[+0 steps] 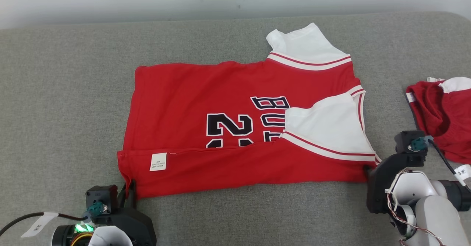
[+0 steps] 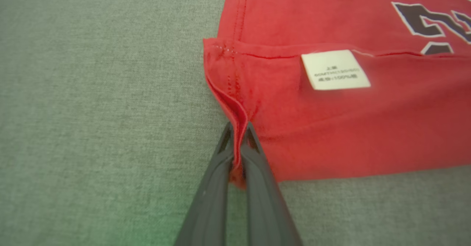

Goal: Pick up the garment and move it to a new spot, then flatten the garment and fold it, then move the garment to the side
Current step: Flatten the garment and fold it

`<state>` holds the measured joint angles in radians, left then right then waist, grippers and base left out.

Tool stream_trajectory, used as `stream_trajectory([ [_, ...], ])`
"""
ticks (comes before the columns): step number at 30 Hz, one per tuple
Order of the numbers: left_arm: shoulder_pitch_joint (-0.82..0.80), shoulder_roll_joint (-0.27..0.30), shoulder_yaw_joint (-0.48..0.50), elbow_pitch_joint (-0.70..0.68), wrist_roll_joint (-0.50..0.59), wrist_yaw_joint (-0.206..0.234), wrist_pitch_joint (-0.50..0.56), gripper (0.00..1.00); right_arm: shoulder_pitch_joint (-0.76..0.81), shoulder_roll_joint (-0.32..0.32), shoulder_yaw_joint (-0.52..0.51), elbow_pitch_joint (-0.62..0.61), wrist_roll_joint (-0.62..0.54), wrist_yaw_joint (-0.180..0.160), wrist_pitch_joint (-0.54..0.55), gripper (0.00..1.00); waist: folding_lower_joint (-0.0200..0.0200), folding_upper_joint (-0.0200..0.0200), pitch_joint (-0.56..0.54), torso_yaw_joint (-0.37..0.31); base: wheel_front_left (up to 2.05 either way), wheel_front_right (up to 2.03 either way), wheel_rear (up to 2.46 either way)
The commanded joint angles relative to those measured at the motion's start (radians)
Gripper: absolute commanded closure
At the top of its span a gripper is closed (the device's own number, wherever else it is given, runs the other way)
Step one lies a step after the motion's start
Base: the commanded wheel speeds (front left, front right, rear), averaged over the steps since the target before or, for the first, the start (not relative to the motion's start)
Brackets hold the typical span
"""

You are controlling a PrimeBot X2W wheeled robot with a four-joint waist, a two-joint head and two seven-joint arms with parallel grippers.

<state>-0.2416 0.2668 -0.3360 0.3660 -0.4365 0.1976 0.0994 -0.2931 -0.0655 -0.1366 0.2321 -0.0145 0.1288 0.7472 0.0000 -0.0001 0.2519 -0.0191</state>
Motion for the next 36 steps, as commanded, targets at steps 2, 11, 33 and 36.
stream_trajectory([
  [2,0.028,0.001,-0.002,0.033,-0.016,0.003,0.009,1.00,0.018,0.006,0.018,0.023,0.014,0.003,0.006,1.00,0.0000,0.0001,-0.008,0.001,0.00,0.00,0.00],
  [11,0.069,0.003,0.029,-0.018,-0.070,-0.015,-0.012,1.00,0.091,-0.006,0.015,-0.117,0.120,0.003,0.024,1.00,0.0000,0.0001,-0.061,0.001,0.00,0.00,0.00],
  [33,0.364,0.075,0.061,-0.359,-0.129,0.081,0.113,1.00,0.451,0.012,-0.052,-0.518,0.246,0.002,0.272,1.00,0.0000,0.0001,-0.124,0.009,0.00,0.00,0.00],
  [36,0.398,0.073,0.055,-0.373,-0.127,0.096,0.117,1.00,0.480,0.014,-0.041,-0.507,0.255,0.002,0.273,1.00,0.0000,0.0001,-0.128,0.009,0.00,0.00,0.00],
])
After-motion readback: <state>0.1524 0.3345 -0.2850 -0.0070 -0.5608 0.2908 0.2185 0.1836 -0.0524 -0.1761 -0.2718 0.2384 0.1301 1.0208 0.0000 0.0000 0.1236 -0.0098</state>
